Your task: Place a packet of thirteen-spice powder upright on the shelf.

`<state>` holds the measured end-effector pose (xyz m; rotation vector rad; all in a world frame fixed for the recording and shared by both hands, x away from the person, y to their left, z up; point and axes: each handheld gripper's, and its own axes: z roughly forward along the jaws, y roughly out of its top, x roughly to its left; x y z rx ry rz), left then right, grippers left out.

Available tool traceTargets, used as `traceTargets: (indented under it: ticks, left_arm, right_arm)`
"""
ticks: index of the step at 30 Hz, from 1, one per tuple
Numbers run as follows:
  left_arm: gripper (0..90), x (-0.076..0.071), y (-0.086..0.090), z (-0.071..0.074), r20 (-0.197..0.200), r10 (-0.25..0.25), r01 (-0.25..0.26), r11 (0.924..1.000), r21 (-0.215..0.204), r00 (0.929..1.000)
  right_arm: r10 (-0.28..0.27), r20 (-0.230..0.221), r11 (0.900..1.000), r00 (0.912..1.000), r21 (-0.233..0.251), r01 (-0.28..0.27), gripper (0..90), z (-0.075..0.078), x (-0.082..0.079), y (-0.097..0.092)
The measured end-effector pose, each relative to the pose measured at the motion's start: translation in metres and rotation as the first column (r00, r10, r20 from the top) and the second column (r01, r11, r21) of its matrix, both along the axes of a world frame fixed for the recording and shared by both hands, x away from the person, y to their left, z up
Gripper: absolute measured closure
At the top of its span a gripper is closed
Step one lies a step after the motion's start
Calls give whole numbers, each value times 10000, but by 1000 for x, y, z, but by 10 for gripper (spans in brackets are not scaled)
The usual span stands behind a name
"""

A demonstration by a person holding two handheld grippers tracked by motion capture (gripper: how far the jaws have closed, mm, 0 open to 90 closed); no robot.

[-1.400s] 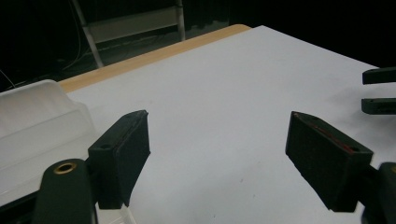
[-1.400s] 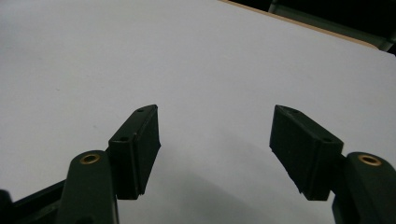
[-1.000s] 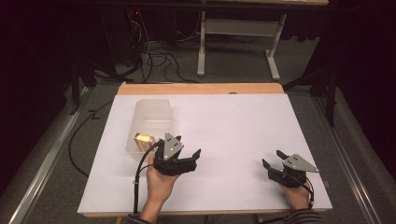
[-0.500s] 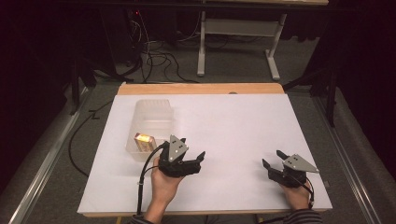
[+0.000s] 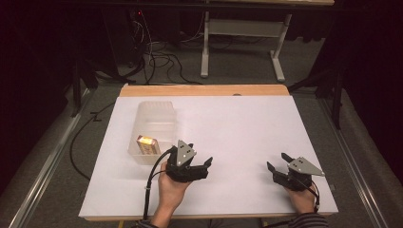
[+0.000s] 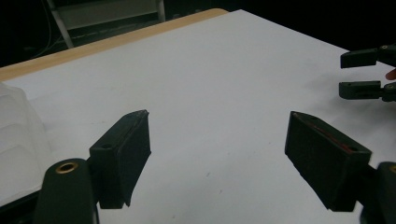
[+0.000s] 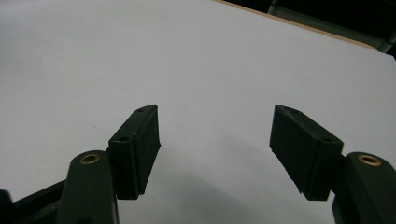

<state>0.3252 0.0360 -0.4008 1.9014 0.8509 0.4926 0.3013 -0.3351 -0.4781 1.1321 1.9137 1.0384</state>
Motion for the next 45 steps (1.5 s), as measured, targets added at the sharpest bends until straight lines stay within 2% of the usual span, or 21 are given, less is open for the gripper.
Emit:
traceTargets:
  ticks: [8,20,25,30,43,45]
  left_arm:
    - [231,0,-3,-7,-188,-60,58,9999,-101,9998]
    - [232,3,-13,-22,-272,-15,23,9995,308,9996]
    - [236,6,-15,-31,-487,99,-85,9996,279,9988]
    - [237,8,-17,-39,-610,148,-116,9986,518,9980]
    - [238,17,-18,-54,-808,405,-363,9979,532,9959]
    - [238,18,-19,-57,-848,497,-443,9970,641,9952]
  right_arm:
    - [26,13,10000,10000,-15,-26,337,0,0,0]
    - [21,6,10000,10000,-17,-21,337,0,0,0]
    - [35,-6,10000,10000,-21,-35,337,0,0,0]
    - [21,-6,10000,10000,-17,-21,337,0,0,0]
    - [11,-59,10000,10000,-67,-11,337,0,0,1]
    - [0,-73,10000,10000,-33,0,338,0,0,1]
